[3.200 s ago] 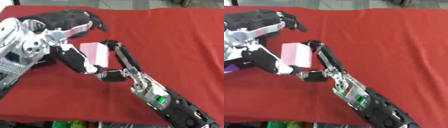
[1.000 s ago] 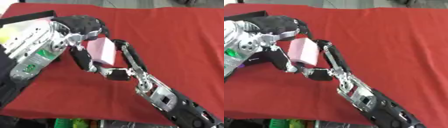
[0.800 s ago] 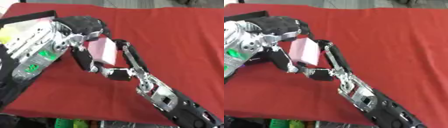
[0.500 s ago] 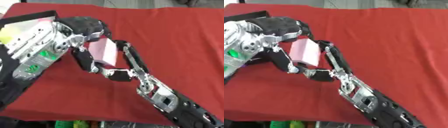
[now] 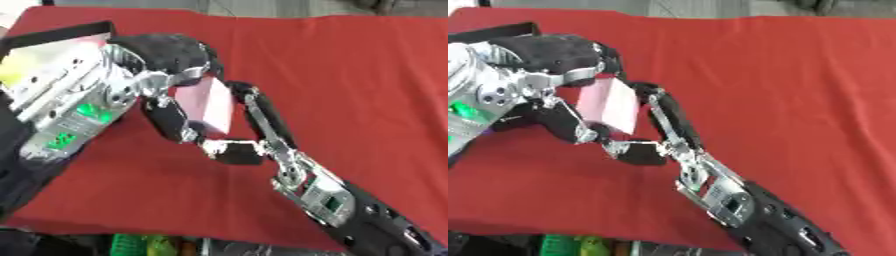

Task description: Pick up the objects with one hand, pass them to the other hand, and then place them into the box on the other side of the table.

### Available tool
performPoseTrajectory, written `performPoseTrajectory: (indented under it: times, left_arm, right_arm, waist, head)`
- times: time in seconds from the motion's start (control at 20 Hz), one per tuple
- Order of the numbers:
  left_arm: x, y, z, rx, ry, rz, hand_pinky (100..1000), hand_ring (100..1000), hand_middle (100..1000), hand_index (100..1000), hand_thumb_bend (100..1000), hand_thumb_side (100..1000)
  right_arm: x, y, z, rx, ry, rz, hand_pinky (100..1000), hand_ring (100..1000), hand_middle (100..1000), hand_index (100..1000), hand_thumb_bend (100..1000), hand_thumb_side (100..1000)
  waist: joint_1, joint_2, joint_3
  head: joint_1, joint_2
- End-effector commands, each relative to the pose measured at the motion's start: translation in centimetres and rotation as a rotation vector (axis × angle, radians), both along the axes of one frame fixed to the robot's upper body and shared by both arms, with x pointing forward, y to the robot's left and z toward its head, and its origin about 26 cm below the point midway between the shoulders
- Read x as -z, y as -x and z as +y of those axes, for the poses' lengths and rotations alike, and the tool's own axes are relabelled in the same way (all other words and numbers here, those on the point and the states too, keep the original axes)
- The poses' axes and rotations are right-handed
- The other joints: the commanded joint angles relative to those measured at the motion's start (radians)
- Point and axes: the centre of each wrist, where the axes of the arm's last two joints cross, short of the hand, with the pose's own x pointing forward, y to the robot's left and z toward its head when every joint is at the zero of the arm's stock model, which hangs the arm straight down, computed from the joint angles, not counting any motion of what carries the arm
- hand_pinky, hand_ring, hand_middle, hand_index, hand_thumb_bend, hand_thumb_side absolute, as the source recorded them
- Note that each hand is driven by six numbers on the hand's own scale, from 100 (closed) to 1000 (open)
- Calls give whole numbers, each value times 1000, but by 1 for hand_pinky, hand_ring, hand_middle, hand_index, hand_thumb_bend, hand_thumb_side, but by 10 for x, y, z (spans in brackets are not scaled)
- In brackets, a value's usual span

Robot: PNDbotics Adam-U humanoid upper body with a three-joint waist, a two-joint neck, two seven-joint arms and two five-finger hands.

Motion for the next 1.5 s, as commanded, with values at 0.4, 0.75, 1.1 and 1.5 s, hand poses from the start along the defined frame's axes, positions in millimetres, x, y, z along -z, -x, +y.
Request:
performPoseTrajectory:
  times: [0.4, 0.75, 1.1, 1.5]
  left_arm:
    - [-6, -5, 5, -53, -3, -17, 850, 841, 738, 695, 307, 155]
    - [-6, -5, 5, -40, -14, -73, 811, 755, 588, 489, 341, 136]
    - [-8, -2, 5, -20, -40, -133, 787, 738, 554, 444, 318, 100]
    - [-6, -5, 6, -38, -37, -157, 776, 722, 531, 432, 320, 100]
  right_arm:
    - [-10, 4, 4, -32, -11, -48, 754, 503, 411, 573, 100, 225]
    - [-9, 4, 4, -33, -8, -37, 755, 504, 415, 579, 100, 200]
    - [-8, 4, 4, -38, -11, -24, 766, 527, 454, 623, 100, 245]
    - [-7, 4, 4, -37, 19, -43, 790, 571, 507, 680, 100, 349]
  waist:
    - [2, -21, 1]
    - [2, -22, 2]
    - [1, -22, 2]
    - [1, -21, 0]
  head:
    - [6, -12]
    - [5, -14]
    - [4, -11]
    - [5, -10]
